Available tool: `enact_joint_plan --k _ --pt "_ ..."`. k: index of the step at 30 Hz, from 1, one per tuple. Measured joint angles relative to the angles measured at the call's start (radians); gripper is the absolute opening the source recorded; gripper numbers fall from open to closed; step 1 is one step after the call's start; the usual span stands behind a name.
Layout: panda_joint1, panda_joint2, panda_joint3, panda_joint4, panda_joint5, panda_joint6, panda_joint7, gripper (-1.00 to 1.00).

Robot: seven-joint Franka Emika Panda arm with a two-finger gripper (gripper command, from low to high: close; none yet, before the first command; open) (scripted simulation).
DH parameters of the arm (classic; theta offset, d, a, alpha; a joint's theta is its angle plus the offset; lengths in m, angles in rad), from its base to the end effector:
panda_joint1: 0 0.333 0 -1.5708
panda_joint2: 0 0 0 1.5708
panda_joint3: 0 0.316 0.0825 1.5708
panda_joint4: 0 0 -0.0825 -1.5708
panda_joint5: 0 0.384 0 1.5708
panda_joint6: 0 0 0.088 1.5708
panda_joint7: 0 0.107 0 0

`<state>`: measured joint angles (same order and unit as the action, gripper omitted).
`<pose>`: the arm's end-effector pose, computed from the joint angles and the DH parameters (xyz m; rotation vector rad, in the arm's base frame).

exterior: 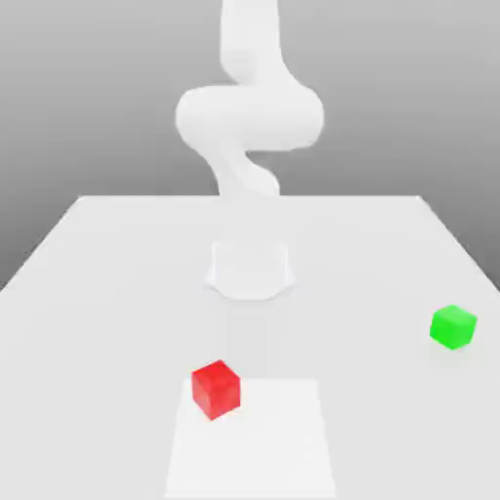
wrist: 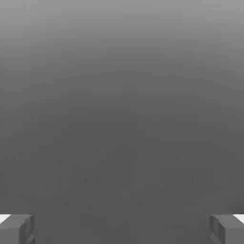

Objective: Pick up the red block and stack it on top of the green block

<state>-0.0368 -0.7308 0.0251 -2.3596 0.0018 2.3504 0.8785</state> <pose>0.3755 -0.0013 0.6612 -2.4381 1.1643 -0.9348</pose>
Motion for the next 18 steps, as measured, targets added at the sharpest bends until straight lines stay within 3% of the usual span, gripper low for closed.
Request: enact_joint_plan --k 18 --pt "-0.240 0.670 0.125 -0.495 0.015 0.469 0.698 0.00"
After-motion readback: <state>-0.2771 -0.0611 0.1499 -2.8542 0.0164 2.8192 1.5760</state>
